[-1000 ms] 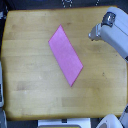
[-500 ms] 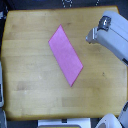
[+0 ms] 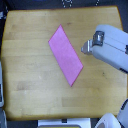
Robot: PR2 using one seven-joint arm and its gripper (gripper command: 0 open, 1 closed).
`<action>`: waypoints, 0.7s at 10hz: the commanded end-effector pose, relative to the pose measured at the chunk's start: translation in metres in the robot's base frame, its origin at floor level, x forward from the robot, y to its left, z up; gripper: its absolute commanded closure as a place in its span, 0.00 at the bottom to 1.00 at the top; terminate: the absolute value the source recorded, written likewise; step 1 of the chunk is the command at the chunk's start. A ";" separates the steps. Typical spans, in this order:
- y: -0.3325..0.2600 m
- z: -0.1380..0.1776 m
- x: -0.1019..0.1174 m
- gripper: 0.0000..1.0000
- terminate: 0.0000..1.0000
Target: Folding a cloth
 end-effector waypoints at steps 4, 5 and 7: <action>0.074 -0.039 -0.080 0.00 0.00; 0.081 -0.042 -0.082 0.00 0.00; 0.096 -0.046 -0.084 0.00 0.00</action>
